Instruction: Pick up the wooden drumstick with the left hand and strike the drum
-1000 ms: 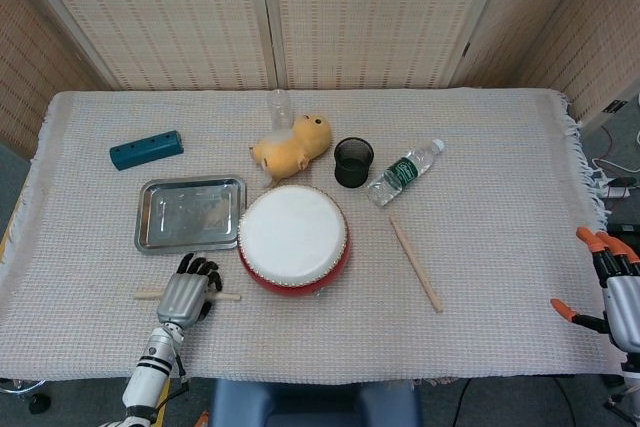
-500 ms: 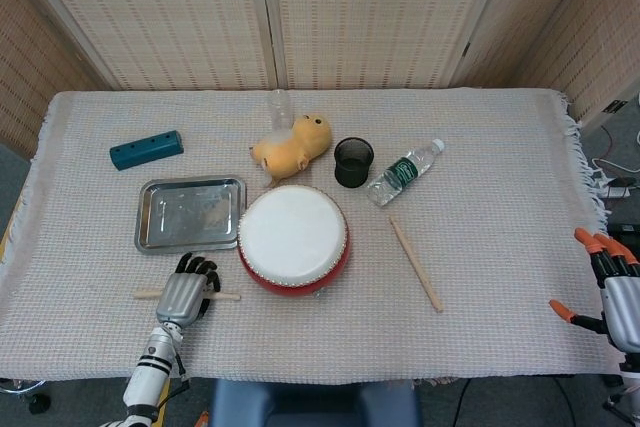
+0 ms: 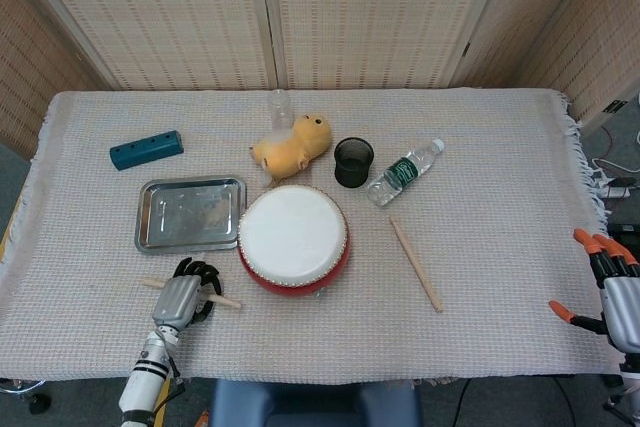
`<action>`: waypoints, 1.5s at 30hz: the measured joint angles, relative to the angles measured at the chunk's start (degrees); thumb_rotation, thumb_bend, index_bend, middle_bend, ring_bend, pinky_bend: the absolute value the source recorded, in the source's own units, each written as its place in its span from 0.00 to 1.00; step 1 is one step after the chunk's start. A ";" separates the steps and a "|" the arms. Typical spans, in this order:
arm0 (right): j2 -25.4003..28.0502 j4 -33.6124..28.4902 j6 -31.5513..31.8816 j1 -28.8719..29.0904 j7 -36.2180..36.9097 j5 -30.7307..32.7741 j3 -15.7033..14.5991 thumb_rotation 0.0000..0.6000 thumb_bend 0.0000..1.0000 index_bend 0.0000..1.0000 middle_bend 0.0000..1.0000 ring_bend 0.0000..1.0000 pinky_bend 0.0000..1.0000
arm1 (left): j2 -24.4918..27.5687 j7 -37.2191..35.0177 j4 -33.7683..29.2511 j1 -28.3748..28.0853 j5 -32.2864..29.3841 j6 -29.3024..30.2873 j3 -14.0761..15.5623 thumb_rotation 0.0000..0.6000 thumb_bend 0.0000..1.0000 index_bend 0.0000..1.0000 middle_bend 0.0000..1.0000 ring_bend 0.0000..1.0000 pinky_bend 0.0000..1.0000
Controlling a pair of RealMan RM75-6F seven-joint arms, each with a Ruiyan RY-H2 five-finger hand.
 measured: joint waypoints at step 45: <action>5.00 -6.92 -0.83 1.53 -1.78 1.61 2.22 1.00 0.02 0.07 0.14 0.02 0.12 | 19.56 -142.69 12.28 2.22 27.53 -8.94 0.23 1.00 0.39 0.55 0.31 0.15 0.10</action>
